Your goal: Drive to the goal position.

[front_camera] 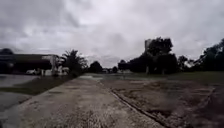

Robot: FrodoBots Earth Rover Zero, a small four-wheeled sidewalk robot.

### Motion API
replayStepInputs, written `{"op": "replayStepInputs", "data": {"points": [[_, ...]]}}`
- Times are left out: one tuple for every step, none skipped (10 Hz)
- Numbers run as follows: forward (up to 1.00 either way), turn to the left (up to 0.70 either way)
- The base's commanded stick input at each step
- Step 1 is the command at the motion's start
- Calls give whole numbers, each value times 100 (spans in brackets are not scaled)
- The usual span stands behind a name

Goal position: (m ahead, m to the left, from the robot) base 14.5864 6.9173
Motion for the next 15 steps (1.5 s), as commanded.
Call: {"op": "replayStepInputs", "data": {"points": [[50, 0], [50, 0], [50, 0], [50, 0], [50, 0], [50, 0], [50, 0], [50, 0], [50, 0], [50, 0], [50, 0], [50, 2], [50, 30], [50, 48], [50, 47]]}}
